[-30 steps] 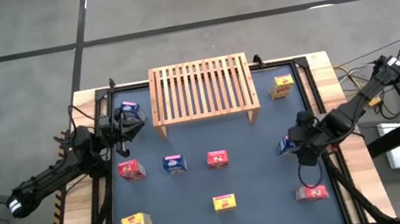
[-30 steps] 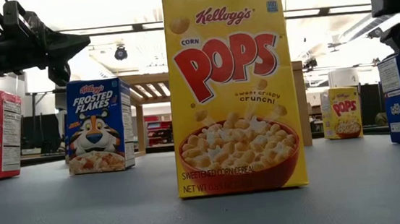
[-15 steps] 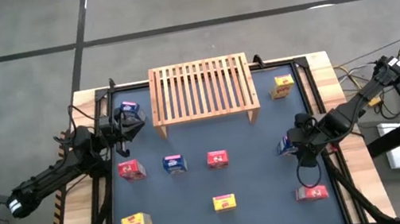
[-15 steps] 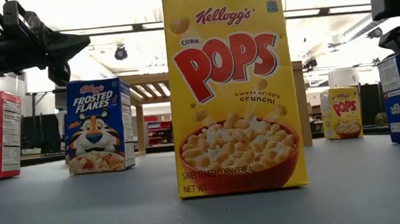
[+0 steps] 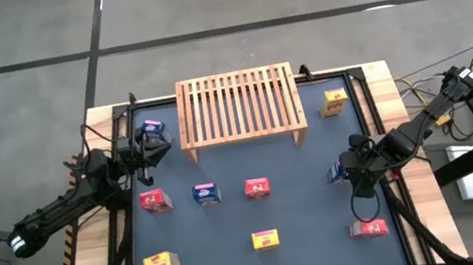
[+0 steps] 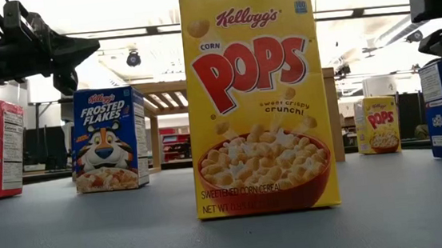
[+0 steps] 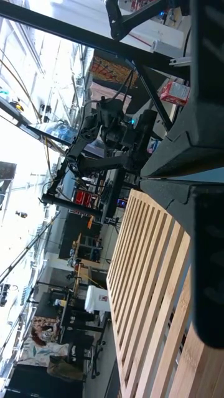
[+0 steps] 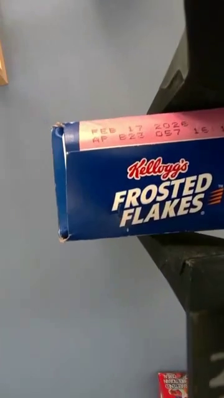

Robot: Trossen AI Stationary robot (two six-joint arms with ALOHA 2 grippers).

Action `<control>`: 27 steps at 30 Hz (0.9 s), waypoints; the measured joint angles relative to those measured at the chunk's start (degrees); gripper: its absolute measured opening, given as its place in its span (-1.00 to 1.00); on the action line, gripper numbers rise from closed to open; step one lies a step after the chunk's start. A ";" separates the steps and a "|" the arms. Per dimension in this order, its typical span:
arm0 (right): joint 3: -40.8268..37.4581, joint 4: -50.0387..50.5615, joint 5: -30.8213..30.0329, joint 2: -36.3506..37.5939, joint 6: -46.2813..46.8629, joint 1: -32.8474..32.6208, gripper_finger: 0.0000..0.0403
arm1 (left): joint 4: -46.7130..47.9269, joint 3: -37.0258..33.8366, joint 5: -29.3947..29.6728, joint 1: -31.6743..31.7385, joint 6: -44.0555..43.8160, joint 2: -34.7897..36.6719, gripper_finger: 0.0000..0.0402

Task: Stack cereal on shelf
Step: Put the bottom right blue cereal box on the shelf

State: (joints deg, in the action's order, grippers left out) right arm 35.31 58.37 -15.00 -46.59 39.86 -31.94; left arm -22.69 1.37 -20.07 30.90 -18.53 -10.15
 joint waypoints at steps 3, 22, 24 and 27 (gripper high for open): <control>0.00 0.00 0.00 0.00 0.00 0.00 -0.04 | 0.01 0.01 -0.01 0.00 0.00 -0.02 -1.00; 1.38 -0.20 0.00 0.02 0.09 0.00 -0.11 | 0.01 0.00 -0.01 0.02 0.00 0.00 -1.00; 2.05 -0.14 0.00 0.02 0.02 0.00 -0.11 | 0.01 0.00 0.01 0.00 -0.02 0.00 -1.00; 3.28 -0.15 -0.02 0.02 -0.34 0.00 -0.11 | 0.01 0.02 0.00 0.01 -0.02 -0.01 -1.00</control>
State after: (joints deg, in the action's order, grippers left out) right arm 38.59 58.22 -15.03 -46.57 39.52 -31.94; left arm -22.68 1.39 -20.06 30.91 -18.55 -10.16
